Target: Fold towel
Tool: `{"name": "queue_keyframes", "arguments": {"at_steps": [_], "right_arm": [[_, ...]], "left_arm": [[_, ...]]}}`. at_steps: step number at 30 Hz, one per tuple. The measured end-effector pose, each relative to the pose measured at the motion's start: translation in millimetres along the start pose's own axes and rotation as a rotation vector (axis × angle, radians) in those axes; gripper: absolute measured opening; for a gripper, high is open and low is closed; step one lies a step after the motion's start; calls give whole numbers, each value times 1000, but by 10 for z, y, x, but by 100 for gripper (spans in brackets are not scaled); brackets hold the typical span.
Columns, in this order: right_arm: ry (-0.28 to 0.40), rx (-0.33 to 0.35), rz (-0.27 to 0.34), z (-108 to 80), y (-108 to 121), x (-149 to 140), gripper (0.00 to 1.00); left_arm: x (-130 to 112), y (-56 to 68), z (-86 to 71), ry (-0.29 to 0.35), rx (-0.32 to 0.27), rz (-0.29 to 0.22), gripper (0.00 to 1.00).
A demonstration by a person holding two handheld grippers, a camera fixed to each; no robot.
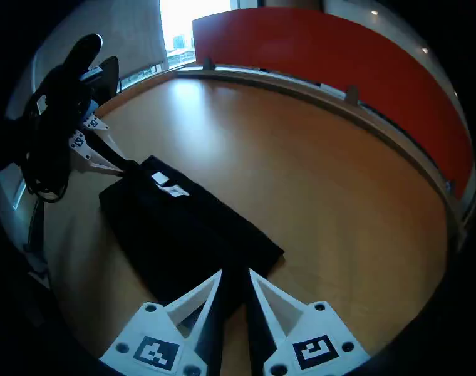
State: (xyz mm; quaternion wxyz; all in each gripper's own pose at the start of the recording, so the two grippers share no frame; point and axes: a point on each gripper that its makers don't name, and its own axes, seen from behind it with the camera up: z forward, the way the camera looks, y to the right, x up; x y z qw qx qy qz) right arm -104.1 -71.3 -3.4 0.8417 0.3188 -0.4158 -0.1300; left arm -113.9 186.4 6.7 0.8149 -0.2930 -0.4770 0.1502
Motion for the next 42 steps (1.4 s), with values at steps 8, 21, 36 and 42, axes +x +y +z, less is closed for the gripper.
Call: {"name": "queue_keyframes", "arguments": {"at_steps": [8,21,36,42], "right_arm": [[9,-20,20,87,77,32,18],[13,-65,24,167,193,90,27],[20,-118,43,212,335,149,49],[22,-137,45,203,384,173,59]], "left_arm": [[30,-81,85,5,17,-3,31],[90,-195,142,17,47,9,42],[191,-405,96,41,97,-4,70],[231,-462,66,49,113,-8,77]]}}
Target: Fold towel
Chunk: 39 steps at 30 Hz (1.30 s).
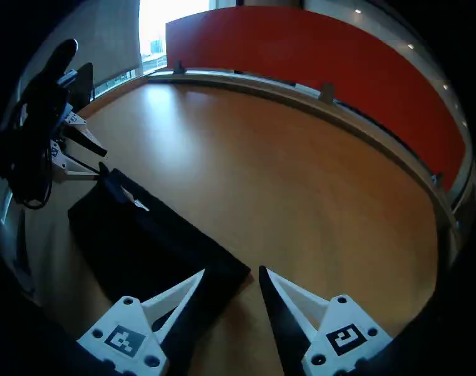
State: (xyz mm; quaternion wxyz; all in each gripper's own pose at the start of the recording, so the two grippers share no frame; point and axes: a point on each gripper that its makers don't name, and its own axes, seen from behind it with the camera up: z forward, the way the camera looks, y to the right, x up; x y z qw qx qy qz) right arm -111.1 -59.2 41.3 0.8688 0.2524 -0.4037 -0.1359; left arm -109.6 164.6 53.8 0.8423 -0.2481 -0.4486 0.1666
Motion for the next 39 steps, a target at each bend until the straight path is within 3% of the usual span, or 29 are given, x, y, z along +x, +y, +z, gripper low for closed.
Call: {"name": "queue_keyframes", "arguments": {"at_steps": [5,11,13,15,17,39], "right_arm": [[4,-20,0,-8,56,24,63],[9,-36,5,-28,103,41,67],[14,-38,5,-44,102,45,76],[18,-39,5,-63,94,44,91],[21,-36,9,-85,76,36,94],[35,-12,25,-498,-242,-314,94]], "left_arm": [[15,-32,-21,4,12,-9,93],[12,-57,-63,9,20,-13,93],[8,-53,-93,12,17,-20,93],[0,-45,-121,16,13,-28,93],[-14,-32,-148,19,9,-37,93],[-506,181,-530,26,15,-137,93]]}}
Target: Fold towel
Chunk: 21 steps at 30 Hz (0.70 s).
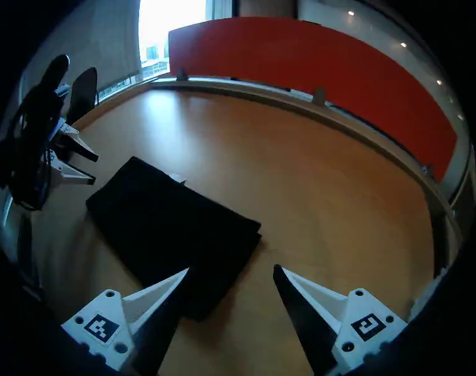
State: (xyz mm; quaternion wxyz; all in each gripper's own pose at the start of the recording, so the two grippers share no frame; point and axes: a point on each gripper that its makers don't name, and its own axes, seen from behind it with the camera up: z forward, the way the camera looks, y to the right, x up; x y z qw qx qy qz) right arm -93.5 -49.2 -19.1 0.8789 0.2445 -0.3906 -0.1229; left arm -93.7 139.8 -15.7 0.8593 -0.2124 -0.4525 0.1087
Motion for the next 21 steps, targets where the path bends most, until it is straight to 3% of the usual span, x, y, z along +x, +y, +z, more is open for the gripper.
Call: {"name": "queue_keyframes", "arguments": {"at_steps": [11,21], "right_arm": [[9,-4,22,-171,-93,-148,94],[8,-5,32,-248,-139,-241,94]], "left_arm": [[-291,83,-200,5,13,-65,93],[-486,126,-345,12,30,-88,93]]}}
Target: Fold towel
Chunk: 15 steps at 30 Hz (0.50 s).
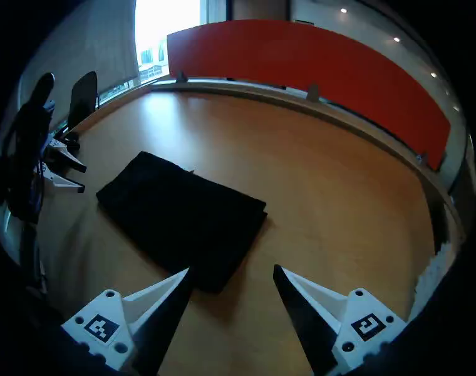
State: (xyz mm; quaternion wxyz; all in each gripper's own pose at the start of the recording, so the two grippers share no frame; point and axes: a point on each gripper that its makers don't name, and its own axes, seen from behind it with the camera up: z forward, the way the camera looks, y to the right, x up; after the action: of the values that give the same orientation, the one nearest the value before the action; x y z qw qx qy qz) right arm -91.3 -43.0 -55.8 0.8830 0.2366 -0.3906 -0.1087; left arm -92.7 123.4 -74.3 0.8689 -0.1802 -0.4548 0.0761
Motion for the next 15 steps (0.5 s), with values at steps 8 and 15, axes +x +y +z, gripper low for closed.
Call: {"name": "queue_keyframes", "arguments": {"at_steps": [8,15], "right_arm": [[0,13,-12,6,-33,-20,94],[-4,38,-40,33,-84,-62,94]], "left_arm": [[-94,16,-49,6,9,-30,93],[-214,27,-105,12,22,-54,93]]}}
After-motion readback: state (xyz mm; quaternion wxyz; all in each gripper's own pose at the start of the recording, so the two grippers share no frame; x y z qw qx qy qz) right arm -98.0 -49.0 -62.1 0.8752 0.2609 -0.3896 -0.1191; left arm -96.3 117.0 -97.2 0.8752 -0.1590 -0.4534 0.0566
